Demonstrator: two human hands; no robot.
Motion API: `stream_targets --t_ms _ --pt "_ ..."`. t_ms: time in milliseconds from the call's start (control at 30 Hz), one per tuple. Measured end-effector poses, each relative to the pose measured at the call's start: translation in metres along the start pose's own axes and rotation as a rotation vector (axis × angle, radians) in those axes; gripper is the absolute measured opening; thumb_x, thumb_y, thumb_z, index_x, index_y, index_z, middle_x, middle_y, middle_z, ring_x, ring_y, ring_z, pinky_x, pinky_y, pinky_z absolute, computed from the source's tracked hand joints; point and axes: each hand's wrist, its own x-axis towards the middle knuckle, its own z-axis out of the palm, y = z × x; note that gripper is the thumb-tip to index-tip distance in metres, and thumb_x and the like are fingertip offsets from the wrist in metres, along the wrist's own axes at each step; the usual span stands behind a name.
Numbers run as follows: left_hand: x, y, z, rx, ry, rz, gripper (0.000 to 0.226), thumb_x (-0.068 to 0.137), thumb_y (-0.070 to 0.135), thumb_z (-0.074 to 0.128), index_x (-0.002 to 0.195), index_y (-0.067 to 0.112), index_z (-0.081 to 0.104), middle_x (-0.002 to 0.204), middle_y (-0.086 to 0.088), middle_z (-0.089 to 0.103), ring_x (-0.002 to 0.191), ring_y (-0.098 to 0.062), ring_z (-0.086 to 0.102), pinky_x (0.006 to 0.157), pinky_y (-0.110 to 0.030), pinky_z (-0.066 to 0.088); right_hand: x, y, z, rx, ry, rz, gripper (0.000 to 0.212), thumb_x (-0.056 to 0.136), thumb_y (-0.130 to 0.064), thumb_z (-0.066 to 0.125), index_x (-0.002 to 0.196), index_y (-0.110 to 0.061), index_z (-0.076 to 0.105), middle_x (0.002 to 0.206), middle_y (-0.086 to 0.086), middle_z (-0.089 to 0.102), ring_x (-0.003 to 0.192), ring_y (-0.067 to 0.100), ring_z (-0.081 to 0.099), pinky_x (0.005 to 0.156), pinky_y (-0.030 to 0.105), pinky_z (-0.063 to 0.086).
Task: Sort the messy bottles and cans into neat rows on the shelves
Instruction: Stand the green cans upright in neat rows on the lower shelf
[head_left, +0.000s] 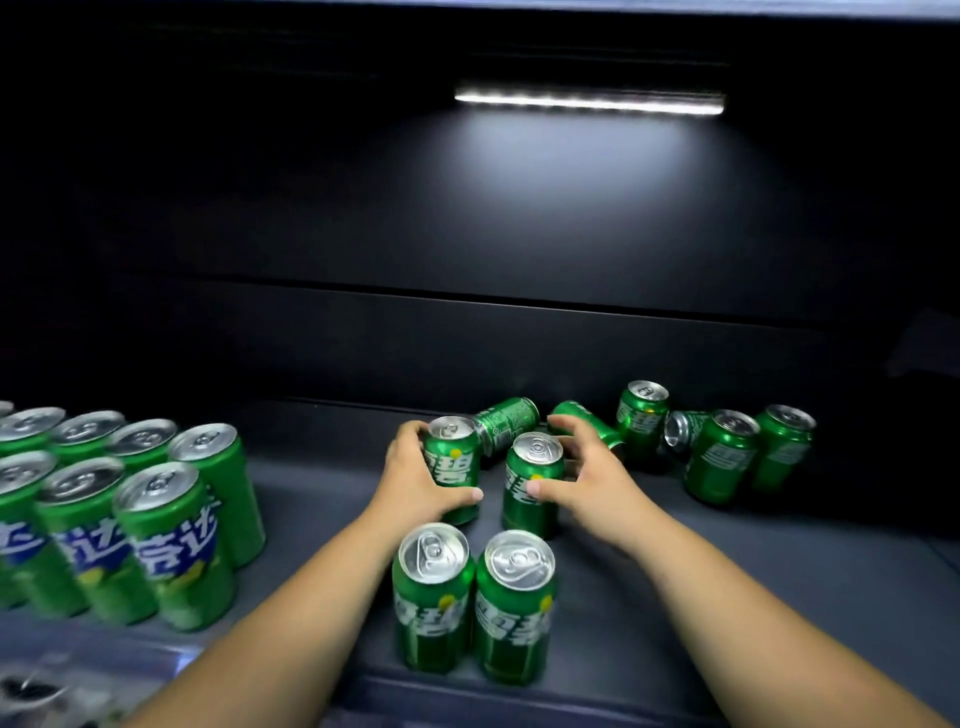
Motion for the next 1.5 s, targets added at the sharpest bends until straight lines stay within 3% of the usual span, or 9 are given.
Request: stream_targets --t_ms 400,533,633,800,933,1067,1200,1300,1500 --pt "-0.013 0.017 -0.038 -0.07 -0.252 0.052 0.077 0.067 0.013 0.09 0.131 0.025 0.048 0.115 0.009 0.06 0.109 -0.013 0.063 0.09 -0.031 0.055 -0.012 -0.011 0.0 -0.026 -0.055 0.022 0.073 0.065 -0.023 0.086 0.129 -0.03 0.051 0.127 -0.005 0.063 0.111 0.007 0.062 0.1 0.034 0.052" --pt "-0.01 0.028 -0.042 -0.205 -0.317 0.012 0.059 0.085 0.016 0.076 0.138 0.023 0.05 0.124 0.003 0.06 0.103 -0.01 0.062 0.072 -0.024 0.054 -0.011 -0.017 -0.003 0.044 -0.03 0.085 0.062 0.07 -0.039 0.079 0.128 -0.027 0.06 0.119 -0.007 0.066 0.108 0.013 0.065 0.086 0.032 0.053" --pt "-0.004 0.038 -0.047 -0.211 -0.366 0.007 0.049 0.091 0.019 0.07 0.136 0.026 0.053 0.124 0.004 0.061 0.099 -0.008 0.062 0.067 -0.023 0.055 -0.008 -0.021 -0.006 0.085 -0.055 0.132 0.04 0.085 -0.025 0.077 0.122 -0.028 0.063 0.117 -0.002 0.068 0.108 0.019 0.067 0.092 0.044 0.055" --pt "0.005 0.041 -0.054 -0.075 -0.449 0.041 0.036 0.079 0.032 0.079 0.112 0.033 0.064 0.113 0.004 0.067 0.101 -0.023 0.065 0.082 -0.048 0.058 -0.011 -0.03 -0.006 0.085 -0.092 0.174 0.029 0.09 -0.019 0.072 0.113 -0.033 0.064 0.115 0.004 0.069 0.094 0.019 0.064 0.076 0.039 0.05" --pt "0.003 0.043 -0.059 -0.005 -0.513 0.092 0.047 0.055 0.053 0.081 0.096 0.035 0.068 0.097 -0.005 0.068 0.083 -0.016 0.061 0.074 -0.041 0.055 -0.02 -0.034 -0.007 0.079 -0.136 0.198 0.031 0.089 -0.02 0.073 0.116 -0.034 0.067 0.118 0.001 0.071 0.101 0.018 0.066 0.081 0.041 0.054" --pt "-0.004 0.045 -0.063 0.071 -0.574 0.151 0.046 0.053 0.056 0.079 0.093 0.036 0.069 0.098 -0.011 0.07 0.08 -0.011 0.061 0.089 -0.044 0.052 -0.026 -0.035 -0.006 0.101 -0.175 0.196 0.031 0.088 -0.019 0.074 0.113 -0.036 0.07 0.118 0.002 0.072 0.103 0.02 0.067 0.088 0.047 0.054" --pt "-0.009 0.046 -0.072 0.077 -0.629 0.145 0.046 0.054 0.056 0.081 0.093 0.035 0.07 0.092 -0.009 0.071 0.078 -0.01 0.061 0.084 -0.042 0.054 -0.033 -0.038 -0.003 0.109 -0.219 0.175 0.038 0.079 -0.023 0.074 0.116 -0.033 0.07 0.118 0.003 0.073 0.105 0.015 0.067 0.095 0.038 0.051" --pt "-0.014 0.046 -0.073 -0.004 -0.647 0.096 0.044 0.058 0.052 0.081 0.093 0.03 0.069 0.09 -0.002 0.068 0.081 -0.011 0.061 0.079 -0.037 0.05 -0.039 -0.041 -0.001 0.097 -0.246 0.177 0.035 0.092 -0.007 0.066 0.121 -0.027 0.066 0.115 -0.001 0.072 0.097 0.005 0.066 0.081 0.02 0.05" --pt "-0.03 0.046 -0.068 -0.12 -0.696 0.018 0.015 0.093 0.029 0.067 0.106 0.022 0.066 0.093 0.004 0.069 0.078 -0.008 0.062 0.066 -0.024 0.05 -0.045 -0.044 0.002 0.091 -0.268 0.177 0.038 0.094 -0.001 0.06 0.121 -0.027 0.065 0.112 -0.004 0.071 0.095 0.004 0.064 0.076 0.013 0.045"
